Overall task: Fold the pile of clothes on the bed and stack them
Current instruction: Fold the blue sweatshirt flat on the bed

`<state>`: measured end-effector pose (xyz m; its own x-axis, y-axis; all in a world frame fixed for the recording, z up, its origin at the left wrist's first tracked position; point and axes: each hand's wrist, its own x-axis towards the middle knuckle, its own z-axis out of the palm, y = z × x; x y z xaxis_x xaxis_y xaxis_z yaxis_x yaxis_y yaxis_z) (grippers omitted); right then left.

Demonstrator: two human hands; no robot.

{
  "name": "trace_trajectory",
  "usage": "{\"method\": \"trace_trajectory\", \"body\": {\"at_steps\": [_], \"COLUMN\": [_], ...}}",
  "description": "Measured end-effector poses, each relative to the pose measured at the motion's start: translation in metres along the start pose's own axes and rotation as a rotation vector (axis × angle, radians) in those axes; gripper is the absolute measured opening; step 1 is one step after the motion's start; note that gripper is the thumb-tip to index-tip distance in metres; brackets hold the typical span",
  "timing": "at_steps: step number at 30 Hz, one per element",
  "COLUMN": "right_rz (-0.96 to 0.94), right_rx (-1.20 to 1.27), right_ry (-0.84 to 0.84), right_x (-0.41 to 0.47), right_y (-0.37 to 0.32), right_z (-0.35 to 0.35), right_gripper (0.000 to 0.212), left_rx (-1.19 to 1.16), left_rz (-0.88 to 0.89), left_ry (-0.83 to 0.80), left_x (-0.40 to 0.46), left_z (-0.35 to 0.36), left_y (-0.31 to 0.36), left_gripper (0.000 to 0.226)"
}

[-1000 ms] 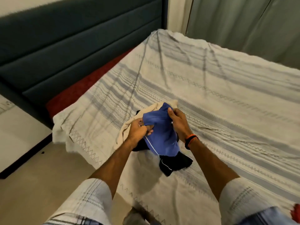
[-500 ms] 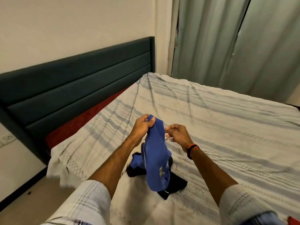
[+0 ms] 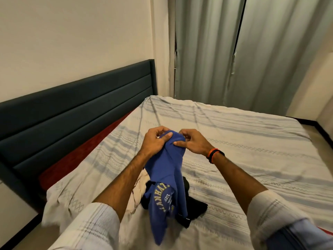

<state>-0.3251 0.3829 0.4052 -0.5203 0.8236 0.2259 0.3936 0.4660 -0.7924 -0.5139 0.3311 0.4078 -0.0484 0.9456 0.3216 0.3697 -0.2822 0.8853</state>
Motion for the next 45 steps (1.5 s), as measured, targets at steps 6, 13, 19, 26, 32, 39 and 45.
{"method": "trace_trajectory", "body": {"at_steps": [6, 13, 19, 26, 32, 39, 45], "right_rz": [-0.064, 0.012, 0.077, 0.243, 0.202, 0.046, -0.068], "right_rx": [0.036, 0.043, 0.004, -0.034, 0.155, 0.15, 0.017], "right_ry": [0.213, 0.46, 0.403, 0.087, 0.333, 0.363, 0.327], "right_x": [-0.011, -0.031, -0.05, -0.077, -0.078, -0.068, -0.058], "right_y": [-0.021, -0.014, 0.011, 0.056, 0.077, 0.071, 0.056], "right_z": [-0.013, -0.036, -0.058, -0.101, -0.141, -0.172, -0.211], "right_gripper": [0.007, 0.01, 0.024, 0.032, 0.047, 0.054, 0.029], "left_rx": [0.165, -0.195, -0.359, -0.46, -0.354, 0.206, 0.361], "left_rz": [-0.239, -0.476, -0.364, -0.299, -0.416, -0.404, 0.105], "left_ry": [-0.169, 0.038, 0.119, 0.193, 0.412, 0.237, -0.3], "left_x": [-0.025, -0.024, -0.007, 0.012, 0.034, 0.039, 0.072], "left_z": [-0.012, 0.015, 0.053, 0.132, 0.162, 0.19, 0.213], "left_y": [-0.014, 0.029, 0.074, 0.113, 0.103, 0.108, 0.125], "left_gripper": [0.033, 0.021, 0.018, 0.018, 0.006, 0.061, 0.085]}}
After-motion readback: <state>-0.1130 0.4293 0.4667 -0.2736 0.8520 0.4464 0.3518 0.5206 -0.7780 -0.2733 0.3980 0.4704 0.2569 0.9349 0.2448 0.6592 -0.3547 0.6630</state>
